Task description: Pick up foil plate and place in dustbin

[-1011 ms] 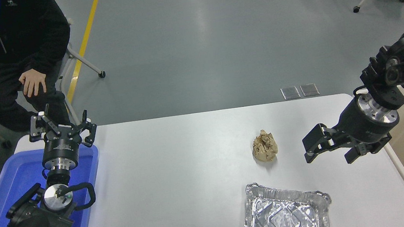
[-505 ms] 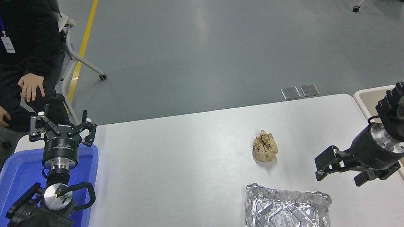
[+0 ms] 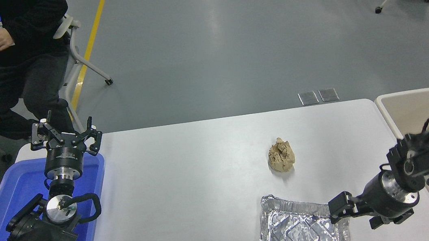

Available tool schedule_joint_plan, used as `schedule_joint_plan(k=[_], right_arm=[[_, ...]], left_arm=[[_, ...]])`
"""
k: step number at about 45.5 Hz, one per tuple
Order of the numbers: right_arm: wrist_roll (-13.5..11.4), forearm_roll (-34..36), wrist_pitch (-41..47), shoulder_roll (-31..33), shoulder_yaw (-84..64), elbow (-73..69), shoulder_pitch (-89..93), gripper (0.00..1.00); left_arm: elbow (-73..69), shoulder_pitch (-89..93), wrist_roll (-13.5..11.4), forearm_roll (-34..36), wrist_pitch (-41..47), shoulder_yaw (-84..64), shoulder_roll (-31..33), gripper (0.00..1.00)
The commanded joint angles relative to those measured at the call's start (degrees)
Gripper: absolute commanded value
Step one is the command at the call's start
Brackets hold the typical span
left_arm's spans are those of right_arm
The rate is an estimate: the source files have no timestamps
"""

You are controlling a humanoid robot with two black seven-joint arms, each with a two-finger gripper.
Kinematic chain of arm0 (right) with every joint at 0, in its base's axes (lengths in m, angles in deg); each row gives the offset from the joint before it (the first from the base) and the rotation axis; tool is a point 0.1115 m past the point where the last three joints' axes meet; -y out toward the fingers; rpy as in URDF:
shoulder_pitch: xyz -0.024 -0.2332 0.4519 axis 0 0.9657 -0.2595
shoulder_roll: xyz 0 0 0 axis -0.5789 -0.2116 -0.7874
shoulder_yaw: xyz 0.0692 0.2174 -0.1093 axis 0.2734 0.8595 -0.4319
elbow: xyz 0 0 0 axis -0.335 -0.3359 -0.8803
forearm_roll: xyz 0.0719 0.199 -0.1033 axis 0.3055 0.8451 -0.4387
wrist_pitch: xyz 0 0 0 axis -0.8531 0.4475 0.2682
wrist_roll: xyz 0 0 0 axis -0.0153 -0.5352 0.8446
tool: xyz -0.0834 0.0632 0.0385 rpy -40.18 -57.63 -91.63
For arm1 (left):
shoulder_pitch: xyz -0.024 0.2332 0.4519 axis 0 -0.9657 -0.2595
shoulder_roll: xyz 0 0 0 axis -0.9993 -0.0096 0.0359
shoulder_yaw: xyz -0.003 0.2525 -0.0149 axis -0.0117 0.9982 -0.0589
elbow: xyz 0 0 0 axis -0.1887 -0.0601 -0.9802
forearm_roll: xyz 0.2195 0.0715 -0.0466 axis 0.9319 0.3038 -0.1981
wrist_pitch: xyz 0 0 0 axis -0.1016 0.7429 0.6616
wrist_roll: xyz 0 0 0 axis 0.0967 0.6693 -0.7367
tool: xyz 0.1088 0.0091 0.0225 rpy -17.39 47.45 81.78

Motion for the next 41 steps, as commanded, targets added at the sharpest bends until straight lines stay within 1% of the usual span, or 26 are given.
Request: schedule_joint_plan(k=[1, 14, 21, 33, 37, 39, 41], right_arm=[[-0.07, -0.08, -5.71, -1.73, 1.20, 2.07, 5.01, 1.00], [-0.07, -0.34, -8.18, -2.52, 1.90, 5.84, 9.41, 1.00], [-0.07, -2.27, -9.58, -2.61, 2.26, 7.17, 11.34, 1.00], [-0.07, -2.19, -9.85, -2.61, 2.34, 7.25, 11.35, 0.97], [-0.07, -2.28, -9.85, -2.61, 2.26, 7.25, 11.52, 0.89], [-0.07, -2.45, -9.85, -2.61, 2.26, 7.25, 11.61, 0.77], [0.01, -2.63, -9.85, -2.61, 2.26, 7.25, 11.96, 0.70]], left_arm=[[0.00, 0.00, 0.00, 0.08, 0.01, 0.00, 0.00, 0.99], [0.00, 0.00, 0.00, -0.01, 0.01, 0.00, 0.00, 0.99], [0.00, 0.00, 0.00, -0.01, 0.01, 0.00, 0.00, 0.99], [0.00, 0.00, 0.00, -0.01, 0.01, 0.00, 0.00, 0.99], [0.00, 0.00, 0.00, -0.01, 0.01, 0.00, 0.00, 0.99], [0.00, 0.00, 0.00, -0.01, 0.01, 0.00, 0.00, 0.99], [-0.08, 0.00, 0.00, -0.01, 0.01, 0.00, 0.00, 0.99]])
